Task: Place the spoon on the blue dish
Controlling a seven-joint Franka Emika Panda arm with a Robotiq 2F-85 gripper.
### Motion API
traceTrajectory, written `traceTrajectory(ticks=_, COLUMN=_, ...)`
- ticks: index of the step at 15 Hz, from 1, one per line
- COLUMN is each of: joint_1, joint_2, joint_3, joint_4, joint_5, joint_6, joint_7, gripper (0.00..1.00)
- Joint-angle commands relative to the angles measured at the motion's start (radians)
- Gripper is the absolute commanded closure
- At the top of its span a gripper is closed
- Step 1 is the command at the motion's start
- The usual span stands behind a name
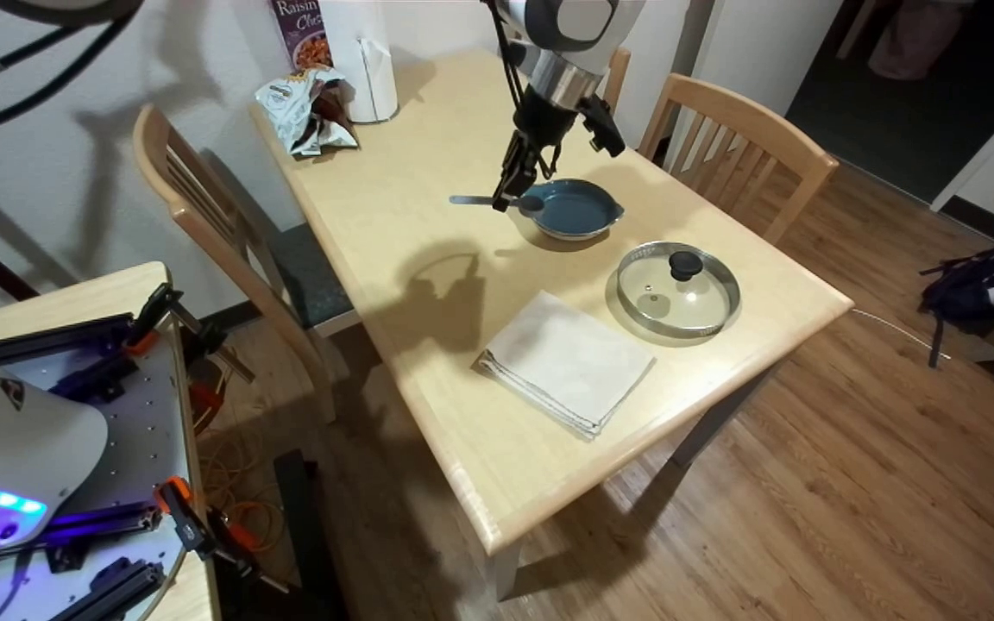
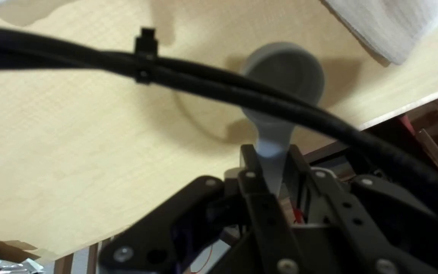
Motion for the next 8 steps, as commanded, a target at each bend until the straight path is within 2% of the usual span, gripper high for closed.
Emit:
traceTrajectory(ticks=1, joint_1=0.001, joint_2=0.024, joint_3=0.004, joint_4=0.04, joint_5=-0.034, joint_6=-0.007, joint_7=-0.187, gripper=0.95)
traceTrajectory(ticks=2, joint_1=-0.078, joint_2=0.056, joint_3=0.2, joint_4=0.069, joint_5=-0.169, joint_6=-0.023, joint_7=-0.093, gripper=0.95)
traceTrajectory(ticks=3, joint_1=-0.09, joint_2=0.062, joint_3=0.237, joint_4=0.065, joint_5=-0.226, joint_6=-0.024, joint_7=-0.096, gripper=0.95)
traceTrajectory(ticks=5, joint_1=-0.15, joint_2=0.083, joint_3=0.396, joint_4=0.036, joint_5=-0.374, joint_6=-0.029, joint_7=-0.082, gripper=0.95)
traceTrajectory(ticks=6, joint_1=-0.094, joint_2=0.043, joint_3=0.273, joint_4=0.013, joint_5=-0.276, joint_6=-0.003, joint_7=-0.079, gripper=0.79)
traceTrajectory(ticks=7, joint_1=-0.112, joint_2=0.054, joint_3=0.329, joint_4=0.013, joint_5=-0.322, joint_6=-0.004, joint_7=-0.076, gripper=0.79)
traceTrajectory(ticks=8, joint_1=-0.119, joint_2=0.06, joint_3=0.354, joint_4=0.013, joint_5=-0.34, joint_6=-0.004, joint_7=-0.076, gripper=0.79)
